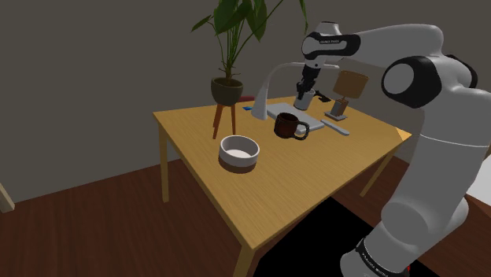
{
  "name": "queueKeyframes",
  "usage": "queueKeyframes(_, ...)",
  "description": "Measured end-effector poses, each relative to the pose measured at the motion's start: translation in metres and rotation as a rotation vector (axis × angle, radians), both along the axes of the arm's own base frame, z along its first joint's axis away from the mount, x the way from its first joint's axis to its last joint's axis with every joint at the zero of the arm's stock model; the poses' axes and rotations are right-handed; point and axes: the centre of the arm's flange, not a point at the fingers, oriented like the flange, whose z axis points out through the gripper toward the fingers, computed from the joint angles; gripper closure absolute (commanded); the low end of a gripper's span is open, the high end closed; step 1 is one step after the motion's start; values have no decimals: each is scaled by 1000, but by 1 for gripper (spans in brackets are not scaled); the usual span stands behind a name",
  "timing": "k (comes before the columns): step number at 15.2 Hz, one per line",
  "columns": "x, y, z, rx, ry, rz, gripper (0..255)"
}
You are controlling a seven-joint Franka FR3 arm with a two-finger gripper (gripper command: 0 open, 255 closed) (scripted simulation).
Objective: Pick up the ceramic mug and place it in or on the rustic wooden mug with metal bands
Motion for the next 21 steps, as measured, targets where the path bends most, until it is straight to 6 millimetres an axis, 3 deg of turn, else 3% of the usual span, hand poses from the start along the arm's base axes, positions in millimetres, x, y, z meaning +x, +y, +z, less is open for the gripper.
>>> queueKeyframes(3,5,-4,-4,-6,-10,2,255)
queueKeyframes(4,6,0,-7,-6,-6,-2,0)
queueKeyframes(6,19,9,-7,-14,-20,0,0)
queueKeyframes(8,17,6,-10,-32,-59,7,0)
queueKeyframes(12,35,1,-5,-71,-128,18,0)
queueKeyframes(15,16,6,-7,19,56,8,0)
queueKeyframes(21,13,7,-5,38,92,4,0)
